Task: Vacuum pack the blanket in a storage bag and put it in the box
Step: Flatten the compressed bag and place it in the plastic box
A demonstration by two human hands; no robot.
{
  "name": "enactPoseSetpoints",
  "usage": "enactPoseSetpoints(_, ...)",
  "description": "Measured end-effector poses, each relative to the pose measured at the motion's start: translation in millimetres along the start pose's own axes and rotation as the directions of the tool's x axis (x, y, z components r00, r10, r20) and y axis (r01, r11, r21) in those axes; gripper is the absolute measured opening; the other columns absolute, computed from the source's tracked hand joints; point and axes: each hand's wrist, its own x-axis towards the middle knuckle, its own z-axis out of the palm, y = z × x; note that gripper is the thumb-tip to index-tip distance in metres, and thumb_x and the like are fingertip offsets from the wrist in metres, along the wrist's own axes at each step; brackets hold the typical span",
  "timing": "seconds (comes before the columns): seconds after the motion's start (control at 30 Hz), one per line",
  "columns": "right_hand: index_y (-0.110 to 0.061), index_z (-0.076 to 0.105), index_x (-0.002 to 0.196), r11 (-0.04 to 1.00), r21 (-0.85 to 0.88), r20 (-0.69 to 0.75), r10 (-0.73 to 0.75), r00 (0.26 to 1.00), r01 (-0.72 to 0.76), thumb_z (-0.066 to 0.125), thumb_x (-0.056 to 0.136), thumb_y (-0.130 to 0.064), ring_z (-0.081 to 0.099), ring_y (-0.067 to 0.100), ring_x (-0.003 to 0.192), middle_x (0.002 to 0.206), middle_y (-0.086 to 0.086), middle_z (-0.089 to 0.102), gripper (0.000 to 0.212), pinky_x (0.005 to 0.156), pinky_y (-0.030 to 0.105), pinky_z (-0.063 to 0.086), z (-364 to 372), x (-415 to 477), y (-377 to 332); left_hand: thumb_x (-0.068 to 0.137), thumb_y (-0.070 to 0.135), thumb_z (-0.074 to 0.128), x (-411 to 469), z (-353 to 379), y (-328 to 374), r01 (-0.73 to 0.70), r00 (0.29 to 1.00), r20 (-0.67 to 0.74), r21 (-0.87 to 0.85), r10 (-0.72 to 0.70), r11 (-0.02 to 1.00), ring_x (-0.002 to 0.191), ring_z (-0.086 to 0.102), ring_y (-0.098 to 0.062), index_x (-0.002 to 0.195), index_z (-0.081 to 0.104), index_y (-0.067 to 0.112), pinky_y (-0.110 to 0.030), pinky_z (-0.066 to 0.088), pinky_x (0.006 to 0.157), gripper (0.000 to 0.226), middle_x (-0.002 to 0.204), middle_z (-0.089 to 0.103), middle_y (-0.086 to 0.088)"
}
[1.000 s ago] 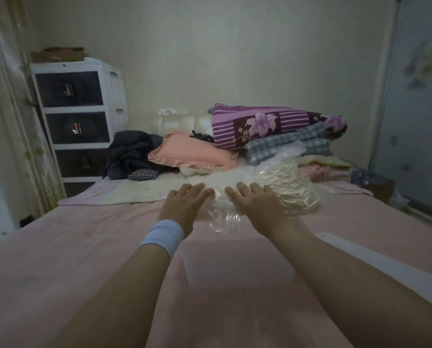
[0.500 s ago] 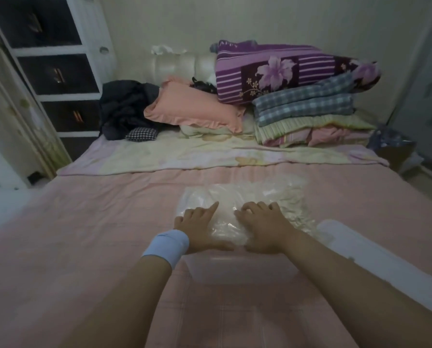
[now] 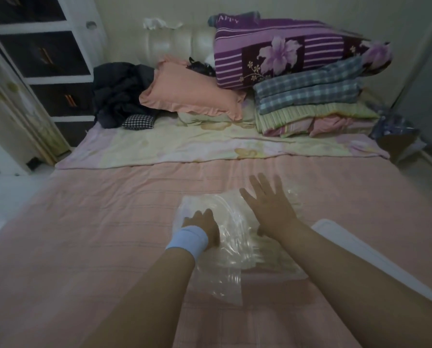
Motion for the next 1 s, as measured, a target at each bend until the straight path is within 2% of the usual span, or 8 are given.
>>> enactPoseSetpoints(0.07, -0.036, -0.016, 0.156, 0.977, 0.171, 0.252, 0.078, 0.965, -0.124, 0.088, 0.071, -0.042, 0.006, 0.042, 0.152, 0.165, 0.018, -0.017, 0.135, 0.117, 0.062, 0.020, 20.6, -1.5, 8.1, 0.081, 0.028, 0.070, 6.2, 2.3, 2.5, -0.059, 0.994, -0.087, 0.042, 0.062, 0.997, 0.122, 0.038, -0.028, 0.120, 0.062, 0.019, -0.046, 0.039, 0.102, 0.040, 0.132, 0.039, -0.002)
enactPoseSetpoints(0.13, -0.041, -0.015, 0.155, 0.960, 0.229, 0.350, 0.073, 0.934, -0.161, 0.089, 0.068, -0.047, 0.015, 0.041, 0.151, 0.165, 0.019, -0.017, 0.136, 0.114, 0.054, 0.034, 45.6, -4.3, 10.1, 0.071, 0.026, 0.082, 14.3, 4.1, 0.5, -0.129, 0.981, -0.148, 0.001, 0.128, 0.992, 0.117, 0.043, -0.025, 0.119, 0.053, 0.019, -0.042, 0.047, 0.093, 0.057, 0.125, 0.043, -0.002)
enactPoseSetpoints(0.2, -0.041, -0.008, 0.156, 0.973, 0.191, 0.374, 0.050, 0.926, -0.130, 0.087, 0.068, -0.052, 0.013, 0.043, 0.151, 0.164, 0.024, -0.012, 0.130, 0.116, 0.050, 0.031, 57.4, -9.1, 7.4, 0.058, 0.035, 0.091, 22.8, 4.2, -3.9, -0.145, 0.977, -0.158, -0.010, 0.141, 0.989, 0.120, 0.043, -0.025, 0.131, 0.036, 0.022, -0.041, 0.047, 0.094, 0.093, 0.131, 0.041, -0.002)
enactPoseSetpoints(0.27, -0.040, -0.002, 0.157, 0.986, 0.139, 0.361, 0.033, 0.932, -0.088, 0.086, 0.066, -0.057, 0.014, 0.043, 0.150, 0.164, 0.026, -0.003, 0.127, 0.118, 0.050, 0.025, 59.3, -4.9, 5.9, 0.051, 0.051, 0.090, 34.5, 6.4, -6.2, -0.131, 0.977, -0.144, 0.166, 0.155, 0.977, 0.135, 0.028, -0.029, 0.150, 0.006, 0.028, -0.046, 0.032, 0.109, 0.132, 0.149, 0.021, -0.007)
enactPoseSetpoints(0.37, -0.041, -0.003, 0.156, 1.000, 0.001, 0.304, -0.019, 0.952, 0.020, 0.076, 0.062, -0.075, 0.010, 0.040, 0.151, 0.162, 0.024, 0.011, 0.127, 0.119, 0.062, 0.002, 61.9, 1.7, 5.9, 0.053, 0.059, 0.086, 50.2, 12.7, -0.9, -0.156, 0.980, -0.063, 0.337, 0.188, 0.929, 0.144, -0.022, -0.040, 0.143, -0.034, 0.034, -0.062, -0.002, 0.115, 0.153, 0.154, -0.035, -0.010)
enactPoseSetpoints(0.53, -0.050, -0.019, 0.151, 0.993, 0.113, 0.334, -0.008, 0.943, -0.032, 0.071, 0.065, -0.078, -0.029, 0.047, 0.145, 0.163, 0.017, -0.026, 0.128, 0.110, 0.073, -0.016, 96.9, 4.5, 14.3, 0.054, 0.046, 0.091, 76.4, 27.6, 6.9, -0.179, 0.982, 0.090, 0.158, 0.166, 0.971, 0.139, -0.033, -0.042, 0.138, -0.037, 0.043, -0.072, -0.003, 0.109, 0.154, 0.150, -0.044, 0.000)
enactPoseSetpoints(0.8, -0.051, -0.033, 0.142, 0.971, 0.233, 0.426, -0.049, 0.904, -0.057, 0.066, 0.076, -0.074, -0.035, 0.043, 0.144, 0.152, 0.012, -0.045, 0.121, 0.115, 0.069, -0.011, 147.2, 27.9, 1.6, 0.074, 0.050, 0.074, 106.0, 67.3, -1.2, -0.185, 0.980, -0.025, 0.252, 0.198, 0.950, 0.135, -0.039, -0.043, 0.143, -0.032, 0.041, -0.071, -0.014, 0.106, 0.126, 0.151, -0.041, -0.004)
enactPoseSetpoints(1.0, -0.054, -0.008, 0.153, 0.928, 0.356, 0.626, -0.149, 0.765, -0.110, 0.066, 0.085, -0.053, -0.026, 0.033, 0.150, 0.160, 0.003, -0.036, 0.100, 0.120, 0.062, -0.002, 156.0, 54.2, 6.0, 0.076, 0.063, 0.063, 123.3, 77.6, 10.0, -0.212, 0.974, 0.116, 0.153, 0.196, 0.965, 0.131, -0.046, -0.038, 0.146, -0.022, 0.043, -0.065, -0.029, 0.101, 0.112, 0.148, -0.045, -0.001)
